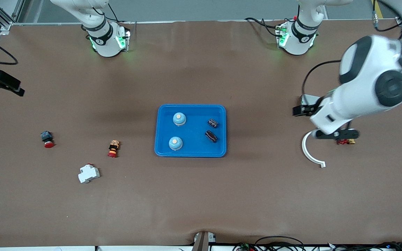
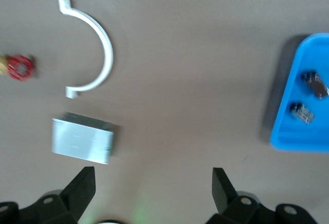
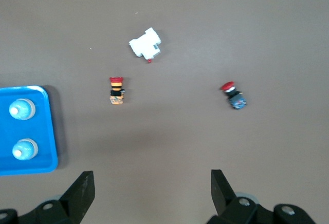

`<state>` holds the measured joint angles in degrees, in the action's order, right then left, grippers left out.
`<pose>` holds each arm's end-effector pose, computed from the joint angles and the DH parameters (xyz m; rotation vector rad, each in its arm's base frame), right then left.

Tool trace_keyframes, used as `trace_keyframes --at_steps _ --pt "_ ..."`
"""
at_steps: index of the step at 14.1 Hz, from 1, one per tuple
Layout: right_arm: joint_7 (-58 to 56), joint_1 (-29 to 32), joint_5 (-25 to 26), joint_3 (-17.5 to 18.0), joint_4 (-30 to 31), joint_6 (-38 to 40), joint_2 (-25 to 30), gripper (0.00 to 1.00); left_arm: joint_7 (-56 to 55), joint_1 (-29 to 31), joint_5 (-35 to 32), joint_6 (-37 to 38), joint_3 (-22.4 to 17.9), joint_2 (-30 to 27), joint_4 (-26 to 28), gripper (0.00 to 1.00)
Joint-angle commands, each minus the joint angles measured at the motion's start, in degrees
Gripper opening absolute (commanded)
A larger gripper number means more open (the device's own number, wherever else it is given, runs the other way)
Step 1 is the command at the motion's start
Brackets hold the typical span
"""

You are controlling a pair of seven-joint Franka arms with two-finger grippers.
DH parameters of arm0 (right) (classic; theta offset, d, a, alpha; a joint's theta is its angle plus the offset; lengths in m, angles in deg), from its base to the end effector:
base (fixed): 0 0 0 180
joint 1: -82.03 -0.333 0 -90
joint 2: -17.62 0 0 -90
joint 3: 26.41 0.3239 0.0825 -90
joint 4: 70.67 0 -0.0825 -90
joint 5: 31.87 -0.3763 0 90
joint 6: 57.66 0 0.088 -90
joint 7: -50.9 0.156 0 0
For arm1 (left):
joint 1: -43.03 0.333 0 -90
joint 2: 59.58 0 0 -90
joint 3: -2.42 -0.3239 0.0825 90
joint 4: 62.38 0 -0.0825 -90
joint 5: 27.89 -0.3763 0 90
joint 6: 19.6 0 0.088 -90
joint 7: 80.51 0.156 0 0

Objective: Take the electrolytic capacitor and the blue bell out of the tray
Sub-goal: 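Move the left gripper to a capacitor while the right gripper reaches a bell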

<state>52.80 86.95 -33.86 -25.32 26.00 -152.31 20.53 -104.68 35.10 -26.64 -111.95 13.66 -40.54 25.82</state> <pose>0.5364 -0.0305 0.5638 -3.1040 0.1593 -0.0250 0.5807 -0.1934 0.4099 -3.0968 -0.1446 0.4171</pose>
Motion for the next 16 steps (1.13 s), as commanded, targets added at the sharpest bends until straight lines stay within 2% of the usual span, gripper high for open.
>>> trace_keyframes --at_steps 1,4,7,9,14,16 --pt "4.42 -3.24 -1.35 0.15 10.96 -8.23 3.59 1.00 -14.27 -5.49 1.37 -4.74 0.10 5.37 -0.41 1.00" --pt "12.48 -8.59 -5.03 0.15 20.72 -17.03 4.82 1.00 -26.94 -9.98 1.82 -10.46 0.10 9.85 -0.40 1.00" --pt "29.76 -18.51 -5.04 0.24 25.66 -22.40 4.47 1.00 -39.06 -13.41 2.69 -18.54 0.10 13.90 -0.40 1.00" --pt "41.11 -24.85 -4.60 0.32 26.46 -25.66 2.72 1.00 -47.68 -15.79 3.40 -24.16 0.10 16.10 -0.49 1.00" --pt "55.19 -33.38 -4.51 0.32 26.37 -35.92 -6.76 1.00 -67.21 -20.54 2.79 -36.30 -0.08 21.55 -0.58 0.99" --pt "59.25 -36.29 -4.42 0.32 26.11 -40.33 -11.15 1.00 -70.91 -21.59 2.70 -39.73 -0.16 22.87 -0.75 0.84"
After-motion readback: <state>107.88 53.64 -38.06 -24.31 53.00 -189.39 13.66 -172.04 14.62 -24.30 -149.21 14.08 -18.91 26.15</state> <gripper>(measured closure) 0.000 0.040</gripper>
